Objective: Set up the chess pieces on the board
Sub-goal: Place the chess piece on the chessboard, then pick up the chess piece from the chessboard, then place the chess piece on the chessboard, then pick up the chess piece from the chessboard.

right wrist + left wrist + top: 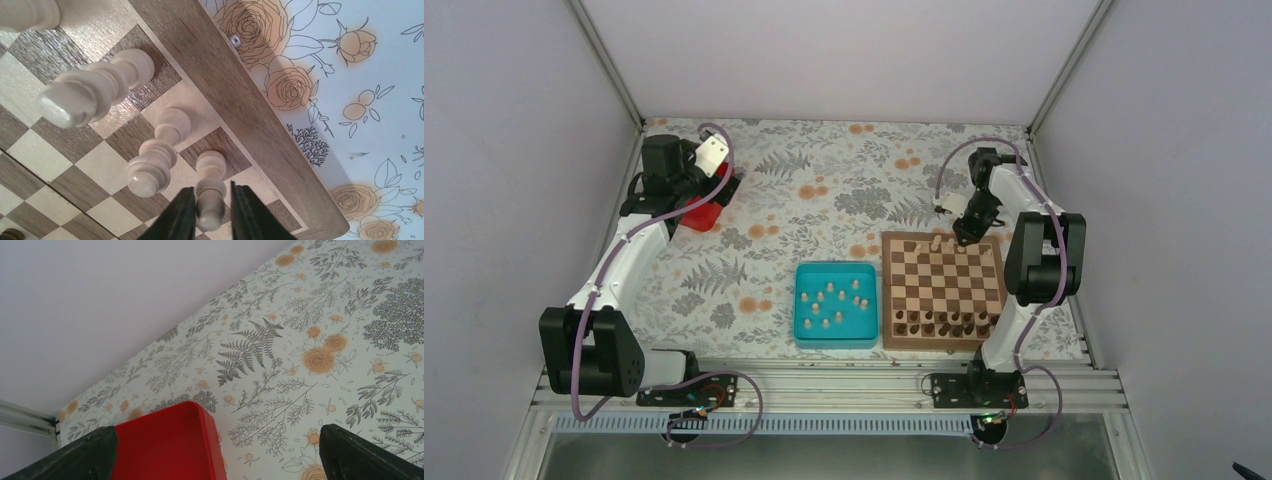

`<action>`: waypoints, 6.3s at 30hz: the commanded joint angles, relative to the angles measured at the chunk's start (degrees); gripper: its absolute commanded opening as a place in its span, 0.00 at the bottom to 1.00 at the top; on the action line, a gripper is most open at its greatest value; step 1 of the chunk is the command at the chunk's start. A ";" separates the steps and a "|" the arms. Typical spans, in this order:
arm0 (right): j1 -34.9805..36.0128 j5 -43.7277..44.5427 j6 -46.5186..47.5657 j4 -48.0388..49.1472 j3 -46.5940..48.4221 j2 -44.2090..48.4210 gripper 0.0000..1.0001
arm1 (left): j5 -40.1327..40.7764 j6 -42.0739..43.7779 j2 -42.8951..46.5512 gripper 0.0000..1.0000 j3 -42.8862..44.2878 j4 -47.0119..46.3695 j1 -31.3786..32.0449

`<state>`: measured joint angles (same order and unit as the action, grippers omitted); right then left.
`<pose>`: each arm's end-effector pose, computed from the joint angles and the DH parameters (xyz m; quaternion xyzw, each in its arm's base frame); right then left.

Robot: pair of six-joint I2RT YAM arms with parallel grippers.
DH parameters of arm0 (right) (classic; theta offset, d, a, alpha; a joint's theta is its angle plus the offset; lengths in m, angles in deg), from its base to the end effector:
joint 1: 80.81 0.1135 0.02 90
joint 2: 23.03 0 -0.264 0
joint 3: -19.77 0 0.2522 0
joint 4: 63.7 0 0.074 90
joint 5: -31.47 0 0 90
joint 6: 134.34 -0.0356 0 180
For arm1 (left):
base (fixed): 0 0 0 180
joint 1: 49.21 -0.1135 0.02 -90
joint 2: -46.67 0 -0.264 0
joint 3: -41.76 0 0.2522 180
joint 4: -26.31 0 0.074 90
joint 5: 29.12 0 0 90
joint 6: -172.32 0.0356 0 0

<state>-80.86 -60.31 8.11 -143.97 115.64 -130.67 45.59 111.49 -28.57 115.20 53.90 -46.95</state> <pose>0.3430 0.0008 0.2041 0.4411 -0.8971 -0.0218 0.0091 0.2986 -0.0212 0.3077 0.2964 0.8055 0.0047 0.5131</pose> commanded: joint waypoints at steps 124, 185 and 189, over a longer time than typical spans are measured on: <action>-7.55 -3.95 1.00 3.14 -3.56 1.02 0.19 | -0.19 0.28 0.94 1.00 -0.28 -0.94 -0.24; 17.76 -4.12 -3.49 1.10 -0.59 0.73 0.46 | -0.36 0.18 1.33 1.00 -0.07 -0.55 -0.24; 17.67 -3.62 -3.80 1.63 -0.94 0.38 0.46 | -0.45 0.11 1.50 1.00 -0.12 -0.60 -0.24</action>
<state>-63.57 -64.79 5.25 -143.18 115.53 -129.40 45.62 111.47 -27.83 115.18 53.90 -46.97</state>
